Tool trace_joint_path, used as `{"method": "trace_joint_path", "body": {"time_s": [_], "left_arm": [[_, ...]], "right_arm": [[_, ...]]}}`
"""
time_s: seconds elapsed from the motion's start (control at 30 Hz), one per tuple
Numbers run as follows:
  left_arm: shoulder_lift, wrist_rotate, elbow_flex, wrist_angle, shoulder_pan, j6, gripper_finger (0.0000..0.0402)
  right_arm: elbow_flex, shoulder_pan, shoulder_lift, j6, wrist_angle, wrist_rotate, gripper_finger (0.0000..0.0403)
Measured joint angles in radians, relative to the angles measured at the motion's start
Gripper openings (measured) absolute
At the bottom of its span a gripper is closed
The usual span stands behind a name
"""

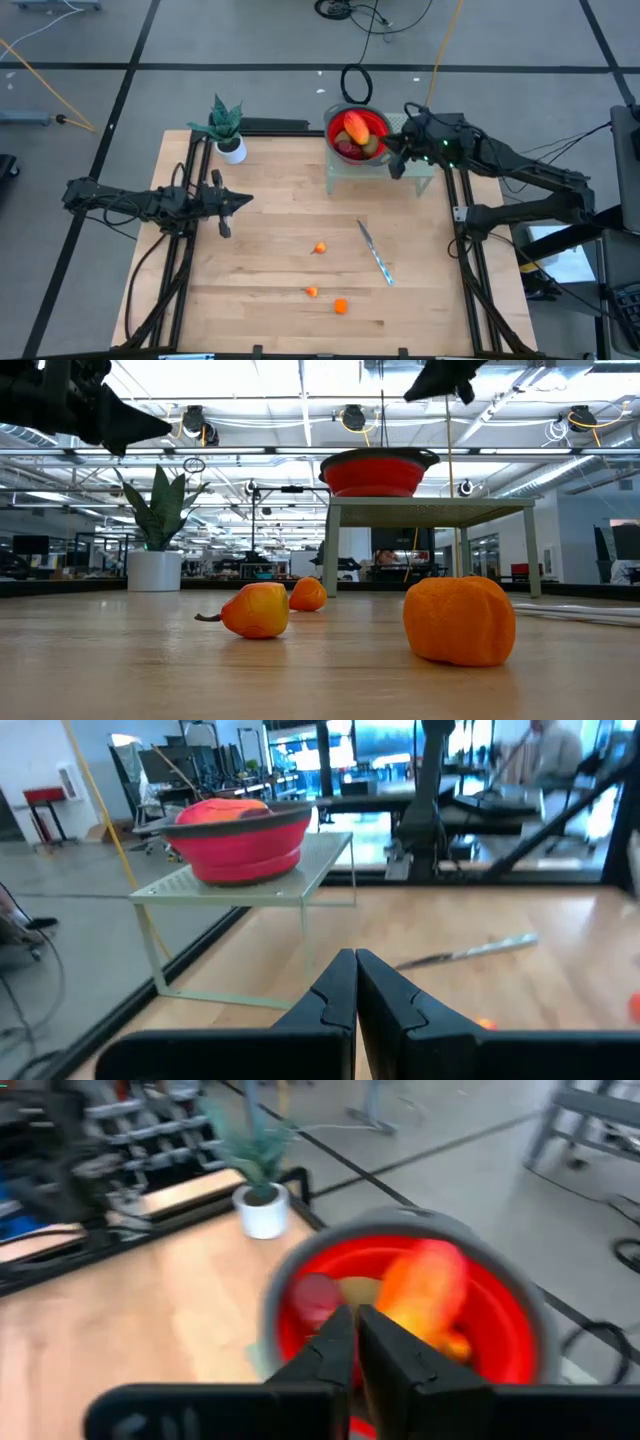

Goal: Pick & Place Fruit
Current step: Put the yellow orange peach into the red basket on the shelf

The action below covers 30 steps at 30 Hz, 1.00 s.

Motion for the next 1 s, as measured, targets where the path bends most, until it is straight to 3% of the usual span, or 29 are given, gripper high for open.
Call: {"method": "trace_joint_path", "body": {"time_s": [0.27, 0.43, 0.5, 0.67, 1.0], "left_arm": [[0.000, 0.047, 0.000, 0.037, 0.000, -0.124, 0.0010], [0.000, 0.096, 0.000, 0.038, 0.000, -0.135, 0.0010], [0.000, 0.098, 0.000, 0.039, 0.000, -0.135, 0.0010], [0.000, 0.098, 0.000, 0.040, 0.000, -0.132, 0.0010], [0.000, 0.097, 0.000, 0.039, 0.000, -0.131, 0.0010]], "right_arm": [[0.000, 0.168, -0.059, -0.004, -0.001, 0.014, 0.0002], [0.000, 0.260, -0.098, -0.005, -0.065, 0.148, 0.0001], [-0.001, 0.284, -0.113, -0.013, -0.111, 0.156, 0.0001], [-0.076, 0.307, -0.167, -0.053, -0.101, 0.013, 0.0001], [-0.397, 0.306, -0.335, -0.049, 0.213, -0.235, 0.0001]]}}
